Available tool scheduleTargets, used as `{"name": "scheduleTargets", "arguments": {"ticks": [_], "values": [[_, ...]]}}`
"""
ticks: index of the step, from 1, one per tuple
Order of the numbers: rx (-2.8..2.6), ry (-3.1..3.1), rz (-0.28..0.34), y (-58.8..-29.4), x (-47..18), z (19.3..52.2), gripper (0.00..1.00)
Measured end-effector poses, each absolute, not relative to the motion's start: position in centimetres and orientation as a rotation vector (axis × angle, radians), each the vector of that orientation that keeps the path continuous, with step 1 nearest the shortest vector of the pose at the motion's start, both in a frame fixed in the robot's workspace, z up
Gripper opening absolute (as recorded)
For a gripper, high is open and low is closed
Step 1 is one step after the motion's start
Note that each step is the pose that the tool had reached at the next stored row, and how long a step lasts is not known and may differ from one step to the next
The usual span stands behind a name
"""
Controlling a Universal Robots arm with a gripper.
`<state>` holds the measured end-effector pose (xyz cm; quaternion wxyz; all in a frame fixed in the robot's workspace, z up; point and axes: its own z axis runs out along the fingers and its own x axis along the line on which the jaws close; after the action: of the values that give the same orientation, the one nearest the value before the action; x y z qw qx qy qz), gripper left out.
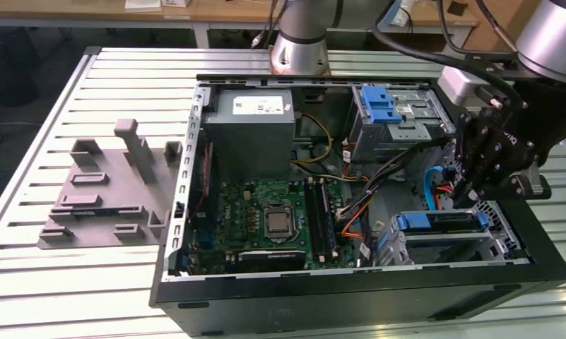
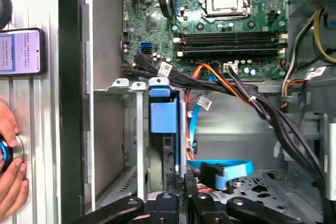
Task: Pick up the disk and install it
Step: 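Insert the first disk wire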
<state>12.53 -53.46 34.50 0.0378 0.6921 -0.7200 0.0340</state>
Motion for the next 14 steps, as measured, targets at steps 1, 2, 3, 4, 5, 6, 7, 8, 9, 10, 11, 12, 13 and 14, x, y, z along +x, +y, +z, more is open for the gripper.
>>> {"name": "scheduleTargets", "arguments": {"ticks": [1, 2, 3, 4, 5, 6, 7, 8, 9, 10, 11, 12, 13, 14], "values": [[2.124, -2.209, 0.104, -53.5, 12.53, 34.43, 0.16], [2.124, -2.209, 0.104, -53.49, 12.53, 34.41, 0.16], [2.123, -2.209, 0.104, -53.5, 12.53, 34.4, 0.16], [2.124, -2.21, 0.104, -53.5, 12.53, 34.35, 0.16], [2.124, -2.21, 0.102, -53.5, 12.52, 34.28, 0.16], [2.124, -2.21, 0.101, -53.5, 12.52, 34.22, 0.16], [2.125, -2.211, 0.101, -53.5, 12.52, 34.15, 0.16], [2.123, -2.212, 0.1, -53.5, 12.52, 34.09, 0.16], [2.12, -2.215, 0.1, -53.5, 12.52, 34.04, 0.16], [2.117, -2.218, 0.1, -53.5, 12.52, 33.98, 0.16], [2.113, -2.222, 0.1, -53.51, 12.52, 33.91, 0.16], [2.11, -2.224, 0.1, -53.54, 12.52, 33.88, 0.16], [2.107, -2.227, 0.1, -53.58, 12.52, 33.85, 0.16], [2.106, -2.228, 0.099, -53.63, 12.52, 33.82, 0.16]]}}
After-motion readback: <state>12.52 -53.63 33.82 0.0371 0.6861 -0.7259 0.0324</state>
